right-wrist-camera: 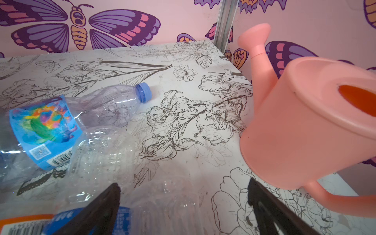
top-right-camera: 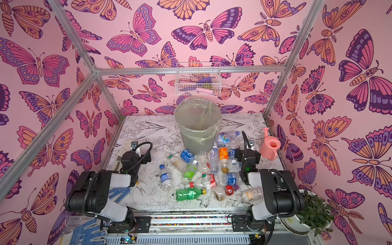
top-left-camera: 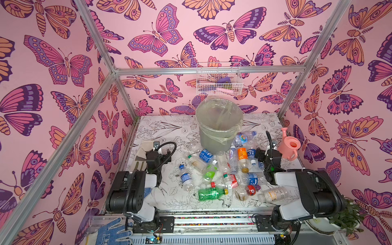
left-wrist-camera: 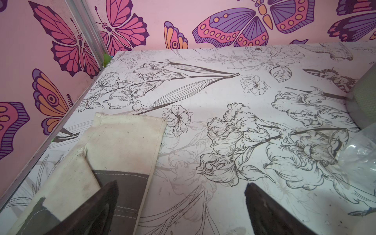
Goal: Throw the plastic bottles in the bin
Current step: Pick up the plastic bottle from the center of the table.
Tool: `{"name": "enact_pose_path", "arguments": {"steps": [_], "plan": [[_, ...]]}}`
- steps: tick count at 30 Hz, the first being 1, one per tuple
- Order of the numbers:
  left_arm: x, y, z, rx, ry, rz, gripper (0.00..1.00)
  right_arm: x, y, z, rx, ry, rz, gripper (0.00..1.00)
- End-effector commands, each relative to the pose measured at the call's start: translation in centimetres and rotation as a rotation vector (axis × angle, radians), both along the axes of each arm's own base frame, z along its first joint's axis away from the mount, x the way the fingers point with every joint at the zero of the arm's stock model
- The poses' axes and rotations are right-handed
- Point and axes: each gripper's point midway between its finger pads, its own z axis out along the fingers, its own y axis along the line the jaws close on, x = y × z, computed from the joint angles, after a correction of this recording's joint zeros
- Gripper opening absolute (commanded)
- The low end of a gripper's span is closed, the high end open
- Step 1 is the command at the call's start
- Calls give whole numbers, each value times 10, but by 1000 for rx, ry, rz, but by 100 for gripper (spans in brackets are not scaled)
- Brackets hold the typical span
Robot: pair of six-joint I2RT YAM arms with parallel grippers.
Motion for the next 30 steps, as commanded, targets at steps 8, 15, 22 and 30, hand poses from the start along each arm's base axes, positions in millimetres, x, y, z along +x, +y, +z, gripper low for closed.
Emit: {"name": "enact_pose_path", "arguments": {"steps": [8,15,22,30], "plan": [[2,1,2,-7,-12,11,99,6,0,8,-3,-30,6,99],[2,1,2,-7,-11,11,99,5,0,8,-3,-28,6,99],[2,1,2,-7,-11,11,99,6,0,9,-2,-34,7,99],[2,1,2,-8,-12,11,99,6,0,8,-3,-29,6,99]]}}
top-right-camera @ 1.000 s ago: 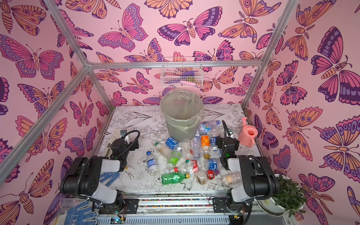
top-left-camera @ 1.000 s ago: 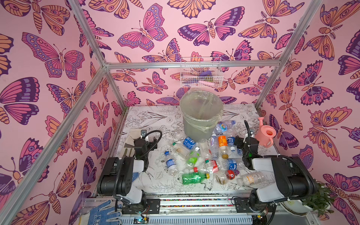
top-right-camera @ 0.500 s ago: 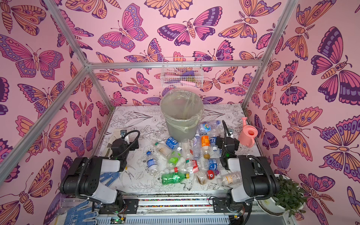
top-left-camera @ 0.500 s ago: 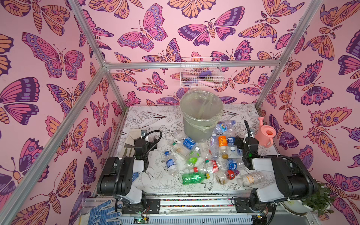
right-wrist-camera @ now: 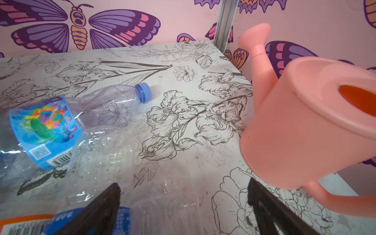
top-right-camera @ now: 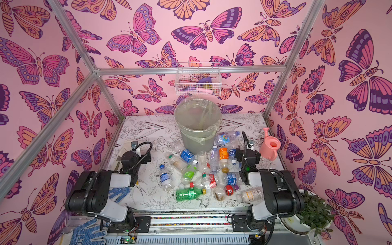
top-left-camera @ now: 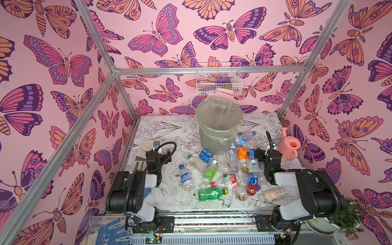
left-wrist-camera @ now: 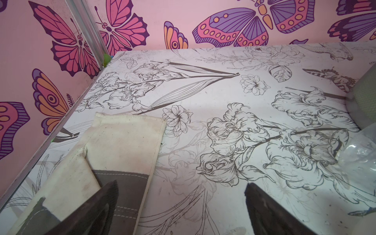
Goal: Throw the plastic bottles in the bin
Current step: Pick up the plastic bottle from the center of the table.
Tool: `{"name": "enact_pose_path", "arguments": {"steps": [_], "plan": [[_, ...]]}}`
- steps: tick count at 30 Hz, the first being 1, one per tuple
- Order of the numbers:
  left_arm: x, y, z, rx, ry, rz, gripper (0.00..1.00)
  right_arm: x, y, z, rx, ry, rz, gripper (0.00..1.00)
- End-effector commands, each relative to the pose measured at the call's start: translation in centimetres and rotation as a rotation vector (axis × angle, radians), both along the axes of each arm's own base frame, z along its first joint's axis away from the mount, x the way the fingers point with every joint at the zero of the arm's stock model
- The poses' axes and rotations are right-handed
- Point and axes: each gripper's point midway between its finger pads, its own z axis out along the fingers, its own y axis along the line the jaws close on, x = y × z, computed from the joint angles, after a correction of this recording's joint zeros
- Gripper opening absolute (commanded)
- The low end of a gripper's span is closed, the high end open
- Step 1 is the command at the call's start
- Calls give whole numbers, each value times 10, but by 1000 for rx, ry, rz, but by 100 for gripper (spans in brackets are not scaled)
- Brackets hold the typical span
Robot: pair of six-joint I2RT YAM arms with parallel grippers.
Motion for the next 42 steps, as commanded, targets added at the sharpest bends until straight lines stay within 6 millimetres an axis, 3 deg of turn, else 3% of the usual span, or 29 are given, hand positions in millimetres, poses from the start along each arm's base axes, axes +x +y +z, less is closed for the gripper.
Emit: {"name": "enact_pose_path", "arguments": {"steps": [1,33,37,42], "plan": [[2,1,2,-8,-11,11,99,6,0,8,-3,-29,6,99],[2,1,2,-10,-10,12,99,6,0,8,-1,-30,6,99],[-3,21,4,-16,-38,138,99,6,0,9,-2,-31,7,99],[-3,22,4,-11,-31,141,99,6,0,8,-2,-29,7,99]]}}
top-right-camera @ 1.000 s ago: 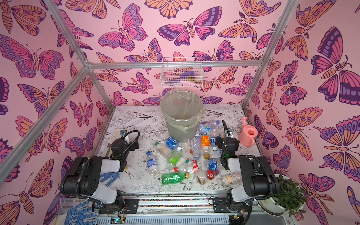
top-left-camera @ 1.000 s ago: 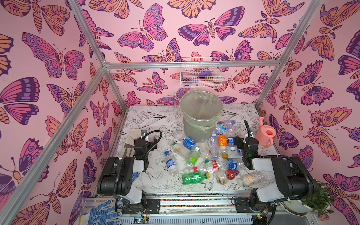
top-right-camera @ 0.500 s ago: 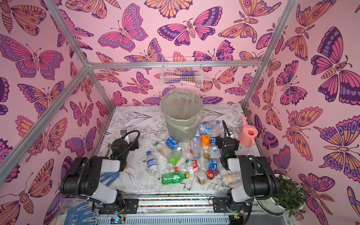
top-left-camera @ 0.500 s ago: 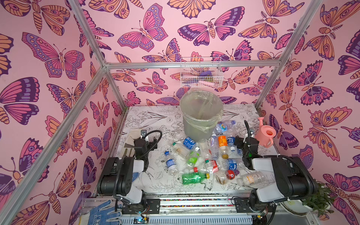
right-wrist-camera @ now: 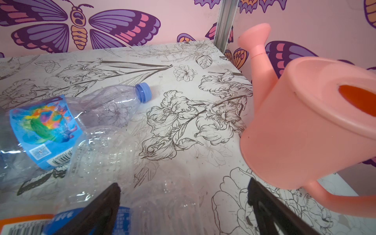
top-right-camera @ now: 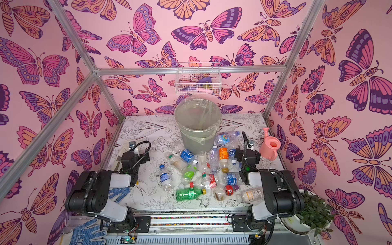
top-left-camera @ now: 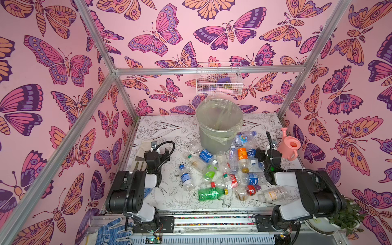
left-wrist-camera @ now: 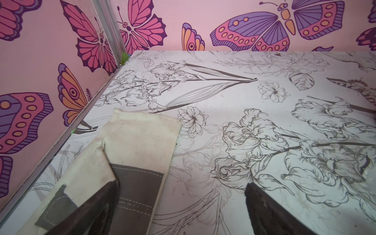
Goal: Throw the plastic bottles in the bin
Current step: Pick up the plastic bottle from the center of the table.
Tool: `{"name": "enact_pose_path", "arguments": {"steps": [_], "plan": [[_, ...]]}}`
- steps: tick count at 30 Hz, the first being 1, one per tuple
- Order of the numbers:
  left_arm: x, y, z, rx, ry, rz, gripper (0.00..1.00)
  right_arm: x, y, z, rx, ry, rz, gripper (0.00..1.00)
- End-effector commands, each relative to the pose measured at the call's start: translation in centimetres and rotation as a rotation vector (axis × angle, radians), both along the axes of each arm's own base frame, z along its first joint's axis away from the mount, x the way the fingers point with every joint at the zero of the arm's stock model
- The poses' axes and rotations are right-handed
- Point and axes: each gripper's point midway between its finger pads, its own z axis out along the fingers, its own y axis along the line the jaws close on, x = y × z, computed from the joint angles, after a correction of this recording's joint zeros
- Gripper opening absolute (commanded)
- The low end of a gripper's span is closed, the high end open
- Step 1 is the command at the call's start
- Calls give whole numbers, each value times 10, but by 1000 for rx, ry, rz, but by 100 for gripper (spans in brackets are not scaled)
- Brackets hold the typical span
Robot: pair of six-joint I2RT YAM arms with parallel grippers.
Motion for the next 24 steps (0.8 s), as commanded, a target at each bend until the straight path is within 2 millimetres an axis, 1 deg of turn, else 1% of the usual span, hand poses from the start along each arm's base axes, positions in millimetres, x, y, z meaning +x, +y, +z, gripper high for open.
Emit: {"name": "enact_pose_path", "arguments": {"steps": [1,4,6,7,8,9,10,12,13,14,15,17,18,20,21,23,24], "plan": [[-1,6,0,-6,-14,39,99,6,0,8,-2,-30,7,99],[-2,6,0,-4,-12,40,99,6,0,9,-2,-30,6,99],[-2,9,4,16,-21,74,99,6,0,9,-1,-31,5,99],[-4,7,6,12,-20,80,99,5,-2,11,-5,-42,-3,99],[-6,4,6,21,-22,73,99,3,-5,14,-8,-59,-21,99],[-3,-1,12,42,-46,63,99,-2,-5,15,-5,-68,-20,99],[-11,-4,4,67,-40,52,99,-6,-4,18,-2,-84,-16,99],[-13,-5,5,68,-48,51,99,-12,1,26,-7,-141,25,99],[-13,-5,4,67,-46,53,99,-14,1,37,-15,-192,29,99],[-13,-5,5,69,-51,51,99,-18,2,42,-11,-200,33,99],[-13,-5,5,69,-50,51,99,-21,0,46,-9,-188,22,99],[-13,-5,5,69,-50,50,100,-22,2,64,-6,-168,33,99],[-13,-5,6,69,-53,51,99,-22,6,79,1,-182,55,99],[-14,-6,5,68,-54,44,100,-19,19,118,19,-264,126,99],[-15,-7,7,66,-62,39,100,-17,23,134,50,-289,144,99],[-18,-8,9,66,-74,30,100,-16,27,154,145,-284,141,99],[-20,-9,9,68,-83,26,100,-17,32,157,213,-237,148,99]]}}
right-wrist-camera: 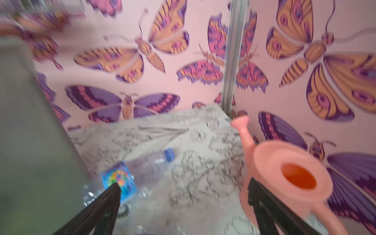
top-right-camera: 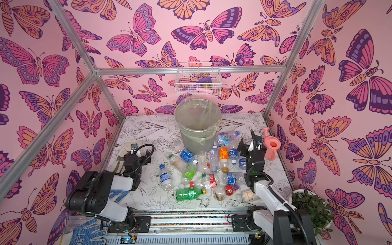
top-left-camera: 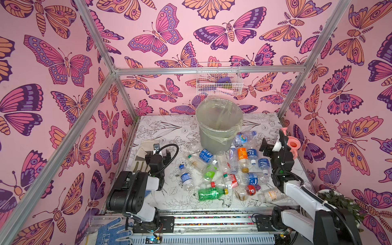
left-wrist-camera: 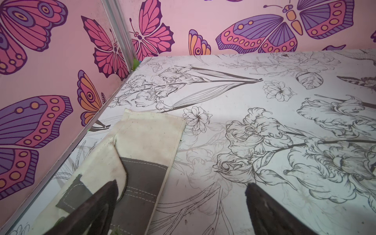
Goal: Throw the plastic bottles in the bin
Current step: Pick up the plastic bottle from the center of the table.
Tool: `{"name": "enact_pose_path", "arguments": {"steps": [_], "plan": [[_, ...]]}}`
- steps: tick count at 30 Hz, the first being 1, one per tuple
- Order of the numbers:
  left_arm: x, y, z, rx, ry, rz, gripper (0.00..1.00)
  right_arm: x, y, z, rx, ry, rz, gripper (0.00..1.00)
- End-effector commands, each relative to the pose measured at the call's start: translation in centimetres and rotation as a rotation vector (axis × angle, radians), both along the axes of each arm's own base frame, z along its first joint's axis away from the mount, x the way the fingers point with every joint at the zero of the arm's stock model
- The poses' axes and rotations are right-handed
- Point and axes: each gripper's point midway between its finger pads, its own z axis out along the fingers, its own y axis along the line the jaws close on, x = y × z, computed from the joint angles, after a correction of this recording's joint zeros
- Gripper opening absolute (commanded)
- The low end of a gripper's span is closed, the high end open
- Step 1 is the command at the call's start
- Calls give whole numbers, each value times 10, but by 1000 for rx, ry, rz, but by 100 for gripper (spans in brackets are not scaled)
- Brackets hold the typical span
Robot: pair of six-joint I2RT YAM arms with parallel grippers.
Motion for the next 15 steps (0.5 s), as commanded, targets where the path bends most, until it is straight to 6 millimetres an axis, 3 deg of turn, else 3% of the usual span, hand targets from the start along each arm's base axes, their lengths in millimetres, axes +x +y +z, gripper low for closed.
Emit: {"name": "enact_pose_path", "arguments": {"steps": [1,4,6,8,9,10,13,15], "plan": [[-6,-2,10,9,-56,-14,100,-2,20,11,184,117,96,99],[-7,-3,11,12,-63,-15,100,-11,17,3,513,169,21,99],[-6,-4,14,14,-72,-22,100,-9,51,15,497,160,239,99],[2,3,24,17,-35,20,100,-11,80,14,530,209,387,99],[14,0,43,-13,0,2,100,-12,89,11,538,243,423,99],[15,2,42,-35,85,-14,100,-12,96,7,531,280,451,99],[25,-2,77,-83,8,-40,100,-18,112,-5,477,364,483,99],[28,-12,83,-158,22,-59,100,-24,118,-12,413,410,468,99]]}}
